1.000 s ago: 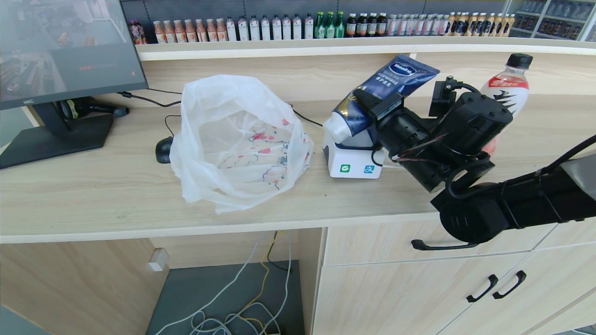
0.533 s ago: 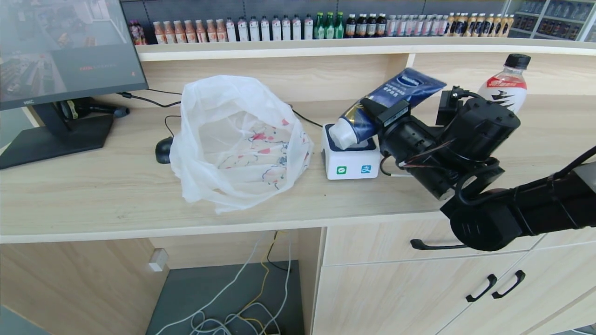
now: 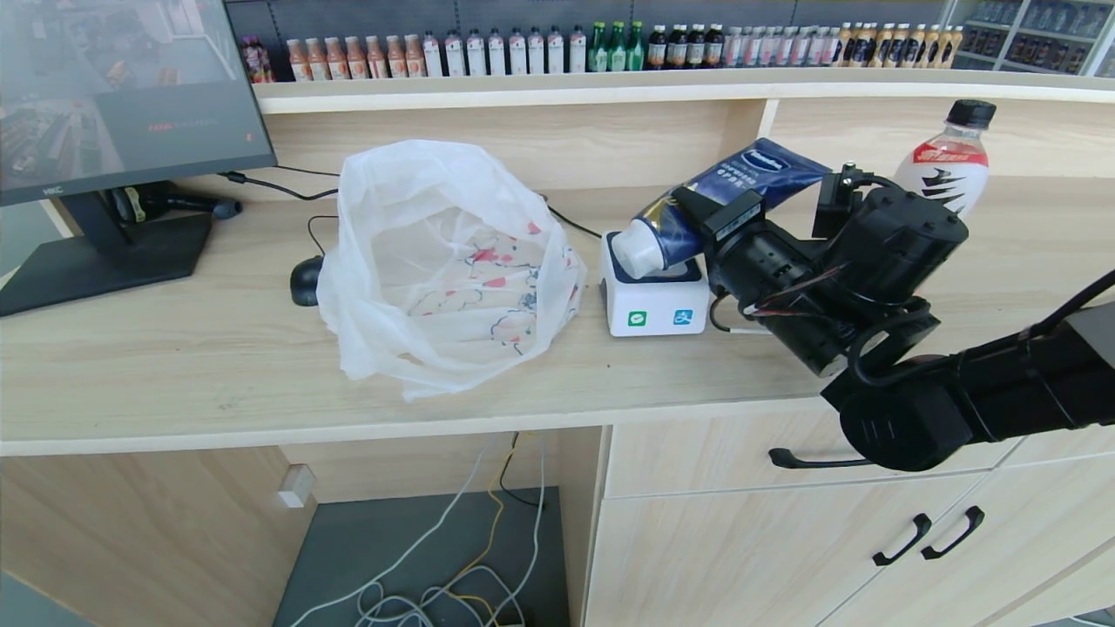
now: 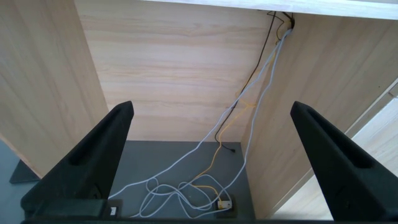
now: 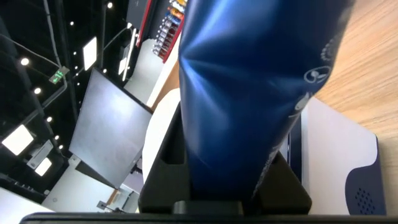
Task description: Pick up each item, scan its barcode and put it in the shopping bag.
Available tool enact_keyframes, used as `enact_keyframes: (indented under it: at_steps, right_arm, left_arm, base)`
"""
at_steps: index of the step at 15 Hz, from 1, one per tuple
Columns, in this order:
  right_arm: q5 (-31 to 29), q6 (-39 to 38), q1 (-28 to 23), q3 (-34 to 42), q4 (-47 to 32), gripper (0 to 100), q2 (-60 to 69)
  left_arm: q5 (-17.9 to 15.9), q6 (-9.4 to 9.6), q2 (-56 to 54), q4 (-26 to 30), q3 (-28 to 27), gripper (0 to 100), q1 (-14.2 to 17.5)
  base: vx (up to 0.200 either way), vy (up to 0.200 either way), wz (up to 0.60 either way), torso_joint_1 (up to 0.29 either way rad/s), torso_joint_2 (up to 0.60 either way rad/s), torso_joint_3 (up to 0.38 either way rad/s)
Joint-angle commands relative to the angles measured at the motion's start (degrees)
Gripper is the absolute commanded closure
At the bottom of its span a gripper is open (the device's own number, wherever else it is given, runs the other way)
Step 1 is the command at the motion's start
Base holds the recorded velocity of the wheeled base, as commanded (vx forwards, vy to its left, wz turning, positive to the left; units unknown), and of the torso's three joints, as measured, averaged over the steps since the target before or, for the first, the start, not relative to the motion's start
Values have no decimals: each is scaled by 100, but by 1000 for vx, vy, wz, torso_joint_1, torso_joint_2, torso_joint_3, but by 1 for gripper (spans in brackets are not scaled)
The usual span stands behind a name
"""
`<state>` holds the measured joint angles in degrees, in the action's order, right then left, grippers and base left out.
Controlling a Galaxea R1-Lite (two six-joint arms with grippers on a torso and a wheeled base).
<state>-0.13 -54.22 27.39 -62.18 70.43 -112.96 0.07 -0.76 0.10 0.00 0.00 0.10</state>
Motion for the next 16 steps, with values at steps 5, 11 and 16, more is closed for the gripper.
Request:
enact_keyframes:
  at_steps: [5,11,16]
  right_arm:
    - [5,0,3,-13,15,100,11]
    - [5,8,21,-66,15,100,90]
    - [-4,140,64,31,-2,100,459]
  left_arm:
    - [1,-4,-1,0,0,0,-1]
    - [1,-4,-1,0,0,0,-1]
    - [1,-4,-1,0,0,0,-1]
  base:
    - [0,0,0,0,0,0]
    - [0,0,0,0,0,0]
    - [0,0,0,0,0,0]
